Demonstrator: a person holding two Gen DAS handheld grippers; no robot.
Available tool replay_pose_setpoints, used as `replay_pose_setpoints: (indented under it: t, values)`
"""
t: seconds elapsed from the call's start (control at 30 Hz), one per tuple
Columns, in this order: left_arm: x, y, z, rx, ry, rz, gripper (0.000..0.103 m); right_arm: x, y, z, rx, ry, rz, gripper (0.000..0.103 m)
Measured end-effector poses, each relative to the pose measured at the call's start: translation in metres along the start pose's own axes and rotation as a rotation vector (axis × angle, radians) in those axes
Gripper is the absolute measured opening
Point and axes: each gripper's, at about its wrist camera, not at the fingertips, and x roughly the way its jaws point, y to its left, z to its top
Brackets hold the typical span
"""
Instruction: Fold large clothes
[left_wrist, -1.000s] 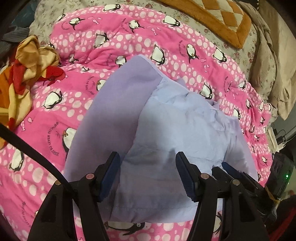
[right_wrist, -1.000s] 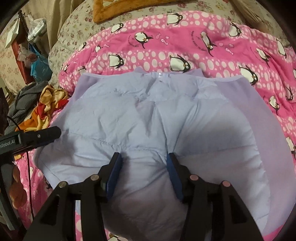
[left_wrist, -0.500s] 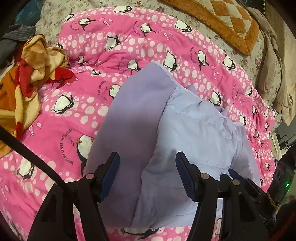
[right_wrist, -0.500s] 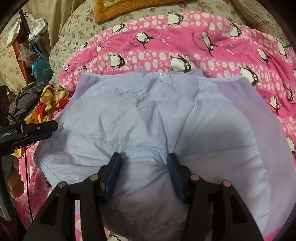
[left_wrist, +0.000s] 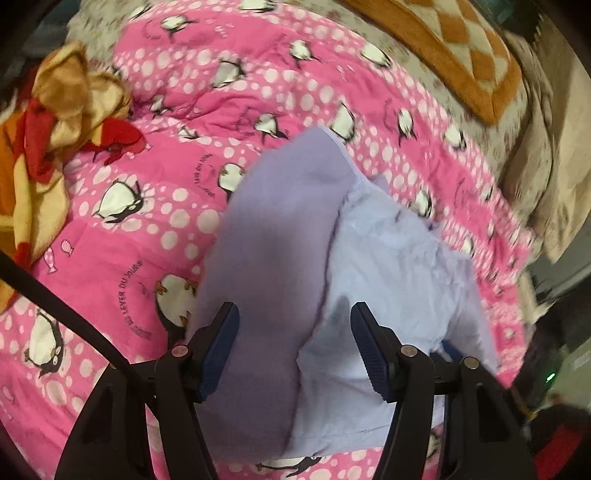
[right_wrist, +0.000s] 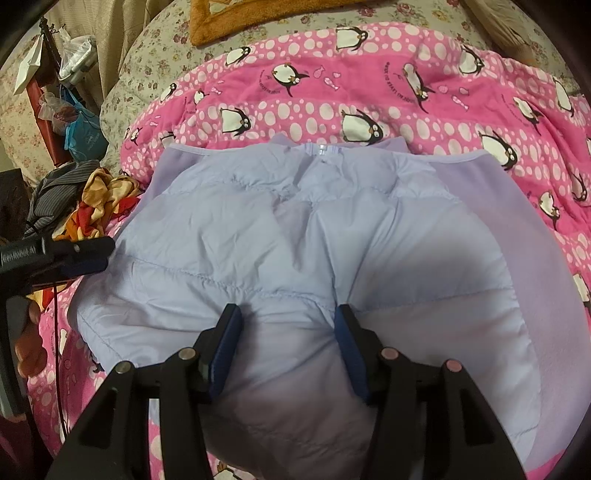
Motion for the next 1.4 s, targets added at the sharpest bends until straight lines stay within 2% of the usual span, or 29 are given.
replay_pose_setpoints:
  t: [0.07,0.17,0.37,0.43,0.53,0.57,0.67,0.8,1.0,1.4]
  values:
    - [0.002,0.010,0.005,-0.023,0.022,-0.029,0.034,0.000,0.000,0.000,0.000,0.000,0.000,0.055]
    - [0.007,0.015,0.007,-0.027,0.025,0.002,0.034,0.000,0.000,0.000,0.000,0.000,-0.001,0.056]
    - [-0.008,0.024,0.012,-0.050,-0.063,0.070,0.034,-0.001,0.000,-0.001,-0.001,0.000,0.001,0.056]
    - [0.001,0.030,0.012,-0.066,-0.016,0.085,0.035,-0.001,0.000,0.000,-0.001,0.000,0.000,0.057]
    - [0.024,0.034,0.008,-0.095,0.082,0.056,0.035,-0.001,0.002,-0.001,-0.011,0.000,-0.003,0.059]
    - [0.027,0.032,0.005,-0.098,0.087,0.048,0.035,-0.002,0.003,-0.002,-0.016,0.000,-0.004,0.060]
    - [0.024,0.018,-0.001,-0.060,0.042,0.057,0.035,-0.001,0.003,-0.001,-0.016,0.003,-0.001,0.060]
    - [0.028,0.003,-0.008,0.017,0.023,0.117,0.035,-0.001,0.004,-0.002,-0.017,0.000,-0.004,0.061]
    - [0.032,0.019,-0.001,-0.061,0.053,0.056,0.037,0.000,0.005,-0.002,-0.033,-0.003,-0.007,0.064]
    - [0.034,0.017,-0.003,-0.039,0.040,0.071,0.040,0.000,0.007,-0.001,-0.036,-0.004,-0.008,0.065]
